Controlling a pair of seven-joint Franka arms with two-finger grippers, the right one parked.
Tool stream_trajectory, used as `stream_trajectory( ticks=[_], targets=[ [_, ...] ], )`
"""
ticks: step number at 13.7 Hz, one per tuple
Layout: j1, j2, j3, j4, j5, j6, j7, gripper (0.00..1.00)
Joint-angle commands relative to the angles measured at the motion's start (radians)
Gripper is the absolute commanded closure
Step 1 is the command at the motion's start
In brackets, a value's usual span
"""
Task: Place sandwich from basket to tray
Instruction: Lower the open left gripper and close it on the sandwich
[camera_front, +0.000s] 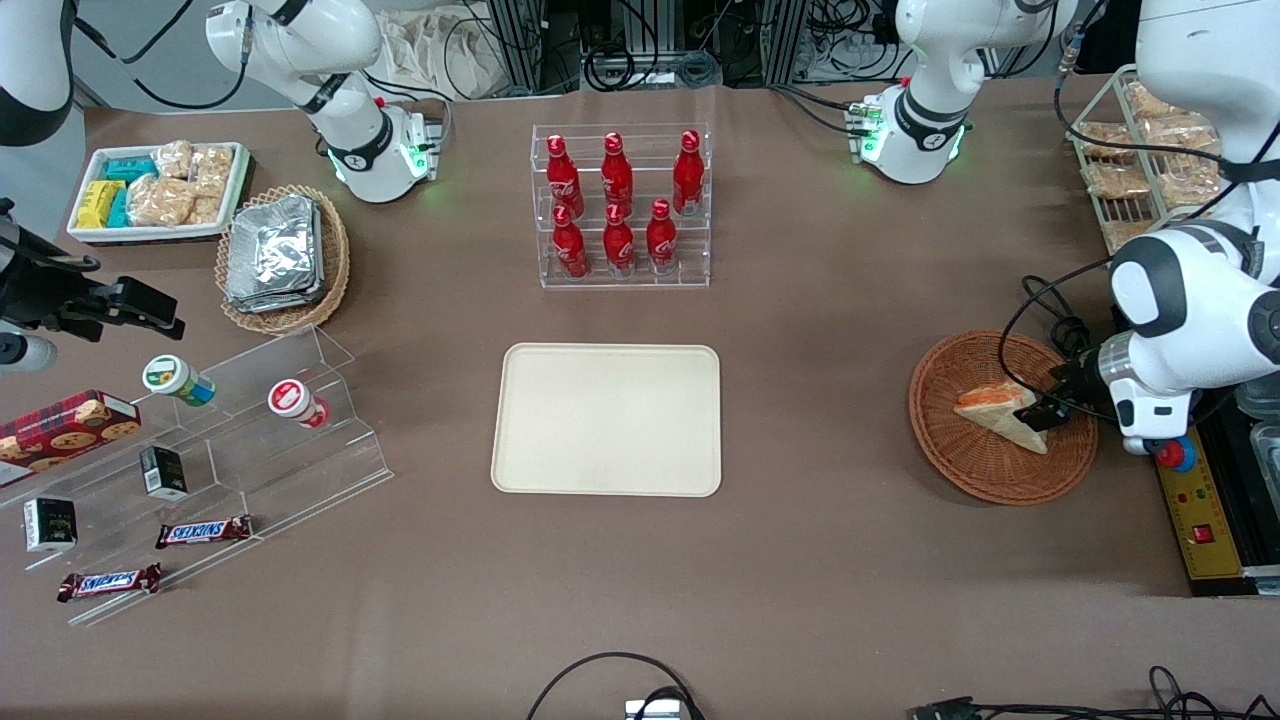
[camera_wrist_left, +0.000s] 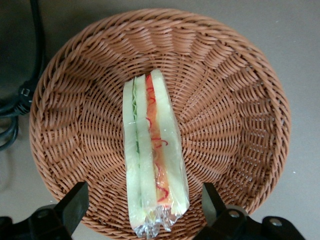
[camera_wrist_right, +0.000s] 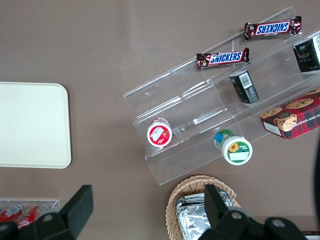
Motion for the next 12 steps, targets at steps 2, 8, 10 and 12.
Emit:
stream_trajectory(
  ticks=[2,8,10,12],
  targets=[
    [-0.002,0.013,-0.005,-0.007,-0.02,0.019,-0.046,0.0],
    [-0.006,0.055,-0.01,-0.1,-0.021,0.22,-0.049,0.0],
    [-0.008,0.056,-0.01,-0.094,-0.021,0.219,-0.048,0.03],
    [-0.035,0.065,-0.015,-0.076,-0.011,0.215,-0.078,0.76]
  ],
)
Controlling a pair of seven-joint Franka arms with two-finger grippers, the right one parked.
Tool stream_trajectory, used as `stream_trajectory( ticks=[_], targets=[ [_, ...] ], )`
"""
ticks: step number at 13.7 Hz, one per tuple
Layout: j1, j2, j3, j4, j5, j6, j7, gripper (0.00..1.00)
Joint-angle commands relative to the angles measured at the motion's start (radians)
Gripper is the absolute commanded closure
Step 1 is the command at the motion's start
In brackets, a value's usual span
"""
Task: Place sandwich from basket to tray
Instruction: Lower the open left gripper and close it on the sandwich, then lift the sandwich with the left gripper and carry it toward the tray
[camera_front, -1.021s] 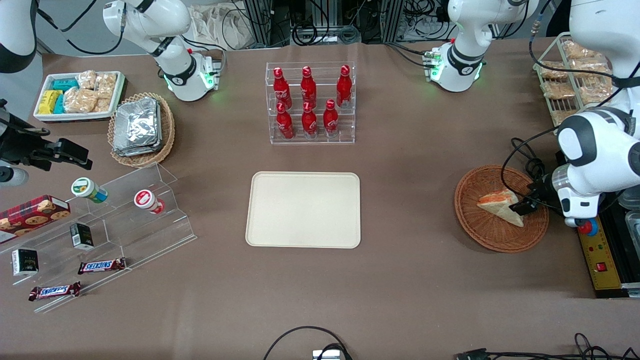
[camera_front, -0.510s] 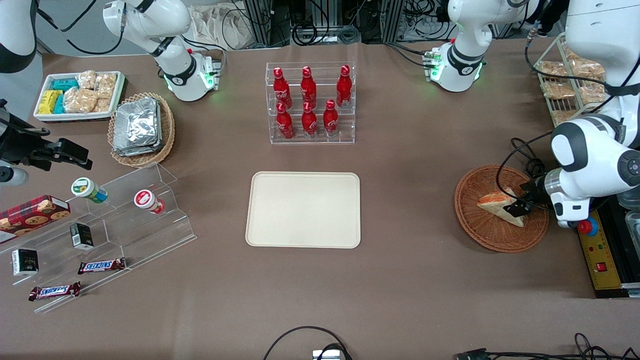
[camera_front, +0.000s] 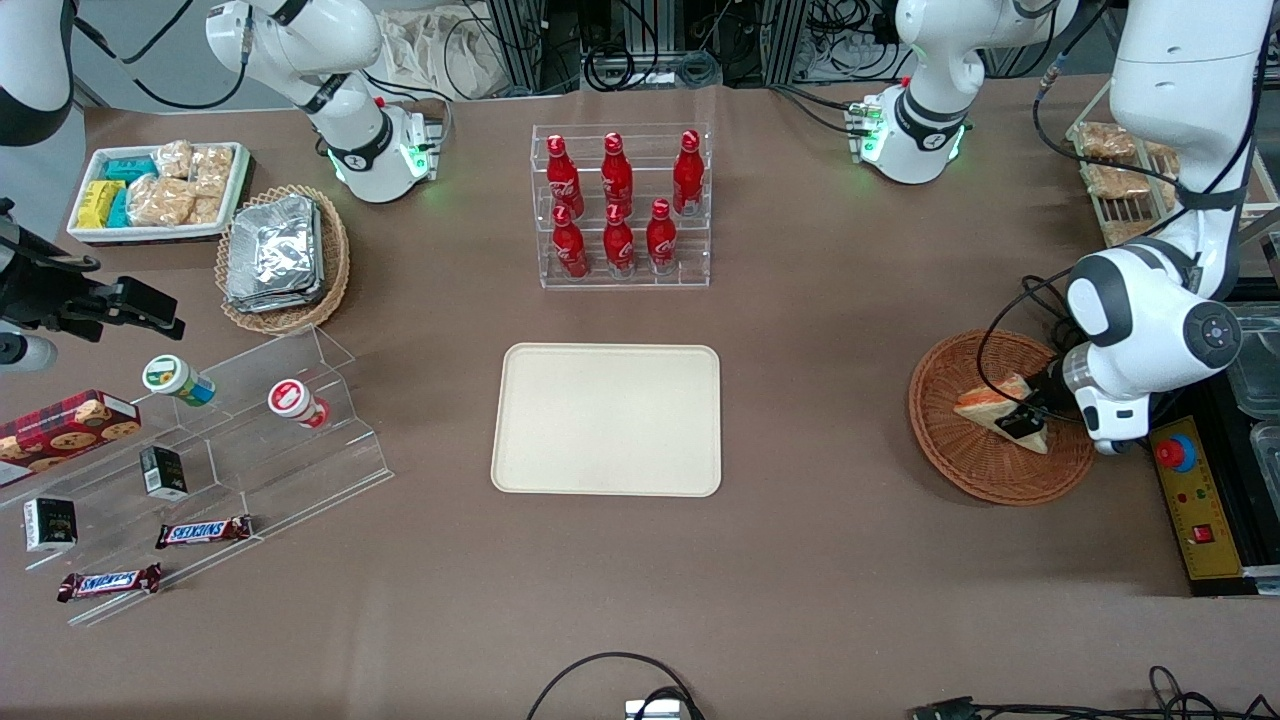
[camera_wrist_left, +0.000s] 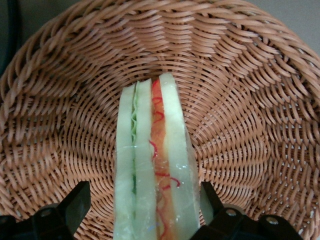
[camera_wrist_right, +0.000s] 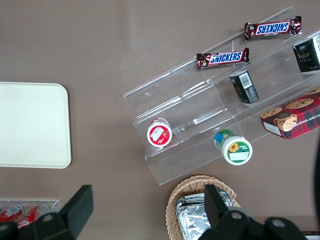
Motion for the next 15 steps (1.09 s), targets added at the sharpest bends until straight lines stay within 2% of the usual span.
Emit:
stream_trajectory(
  ticks=[1,5,7,9,12,15],
  targets=[
    [-0.036,-0.002,-0.003,0.025,0.002,0.005,-0.045,1.0],
    [-0.056,-0.02,-0.004,0.07,0.013,-0.067,-0.047,1.0],
    [-0.056,-0.03,-0.004,0.153,0.019,-0.2,-0.041,1.0],
    [-0.081,-0.04,-0.011,0.262,0.08,-0.358,-0.039,1.0],
    [-0.215,-0.037,-0.012,0.429,0.163,-0.568,-0.037,1.0],
    [-0.379,-0.019,-0.014,0.543,0.175,-0.665,-0.031,1.0]
  ],
)
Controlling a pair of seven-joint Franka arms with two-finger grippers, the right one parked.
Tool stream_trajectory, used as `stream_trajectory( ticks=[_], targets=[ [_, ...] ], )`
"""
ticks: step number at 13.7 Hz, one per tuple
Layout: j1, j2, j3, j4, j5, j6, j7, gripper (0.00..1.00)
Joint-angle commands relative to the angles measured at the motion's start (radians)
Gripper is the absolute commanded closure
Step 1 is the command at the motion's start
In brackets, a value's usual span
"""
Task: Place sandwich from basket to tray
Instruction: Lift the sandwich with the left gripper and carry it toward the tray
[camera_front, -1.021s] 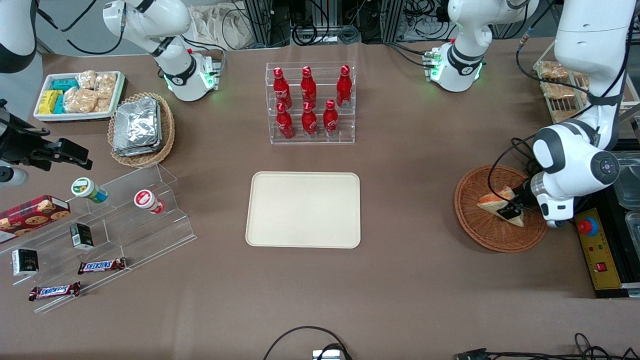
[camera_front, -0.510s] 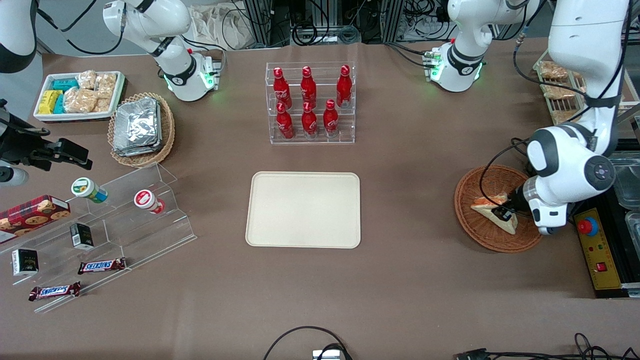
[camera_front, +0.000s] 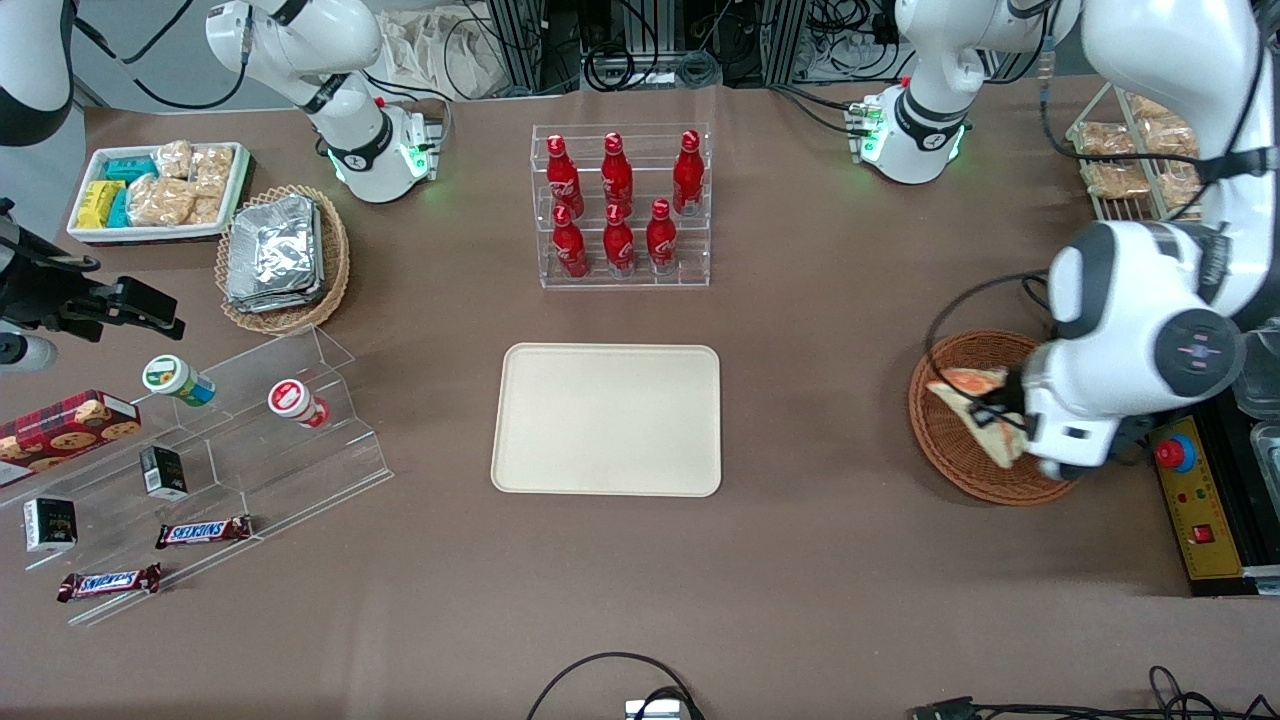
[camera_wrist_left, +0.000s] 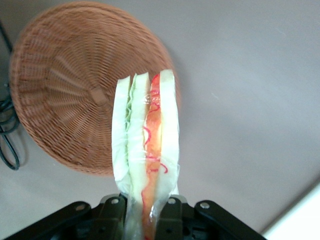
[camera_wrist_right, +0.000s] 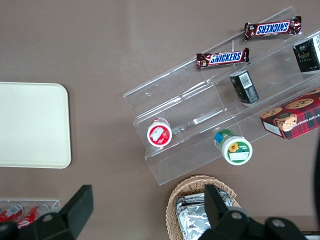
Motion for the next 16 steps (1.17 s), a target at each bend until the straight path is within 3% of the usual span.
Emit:
stream_trajectory(
  ticks=[1,3,5,7,12,16],
  targets=[
    [-0.159,0.045,0.009,0.112,0.029,-0.049,0.012,1.0],
    [-0.253,0.137,0.006,0.251,0.018,-0.043,0.014,1.0],
    [-0.301,0.272,-0.018,0.402,-0.06,-0.037,-0.011,1.0],
    [-0.353,0.393,-0.029,0.528,-0.066,-0.015,-0.022,1.0],
    [-0.403,0.547,-0.066,0.53,-0.066,0.218,0.006,1.0],
    [-0.411,0.598,-0.068,0.522,-0.071,0.205,0.062,0.96]
  ],
)
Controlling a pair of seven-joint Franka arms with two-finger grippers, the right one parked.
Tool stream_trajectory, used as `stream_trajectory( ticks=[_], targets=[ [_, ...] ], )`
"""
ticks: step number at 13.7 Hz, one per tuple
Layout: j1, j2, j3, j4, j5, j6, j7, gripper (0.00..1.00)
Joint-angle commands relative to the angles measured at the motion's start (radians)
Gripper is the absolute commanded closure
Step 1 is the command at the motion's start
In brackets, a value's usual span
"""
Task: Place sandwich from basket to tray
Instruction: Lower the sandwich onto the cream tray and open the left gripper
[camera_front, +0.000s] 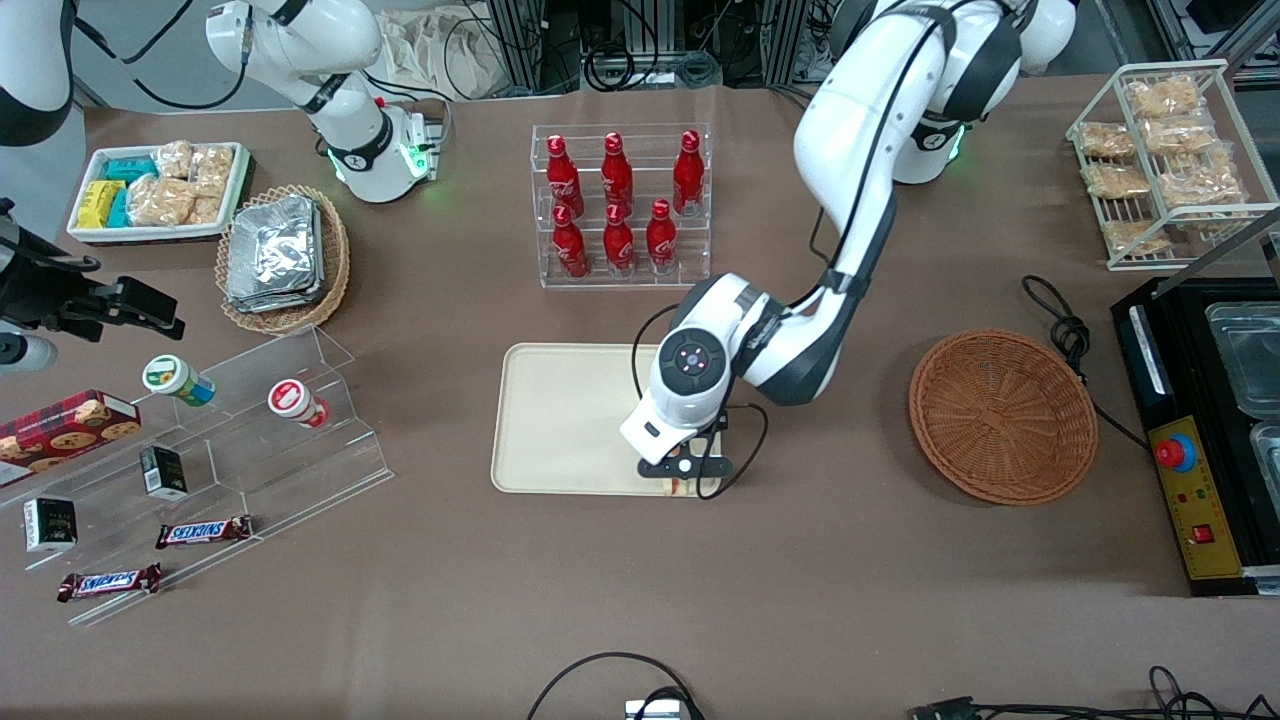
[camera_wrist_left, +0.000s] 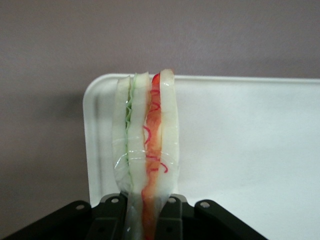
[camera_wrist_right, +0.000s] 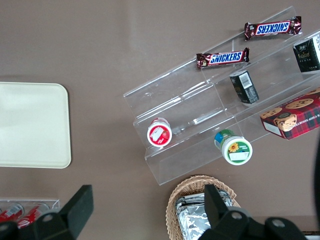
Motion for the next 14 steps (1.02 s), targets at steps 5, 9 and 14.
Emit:
stream_trajectory(
  ticks=[5,9,14],
  targets=[
    [0.004,-0.015,0.011,0.045,-0.011,-0.123,0.042,0.0],
    [0.008,-0.098,0.079,0.037,-0.013,-0.164,-0.012,0.0],
    [0.105,-0.488,0.118,-0.328,-0.036,-0.168,-0.063,0.0]
  ],
)
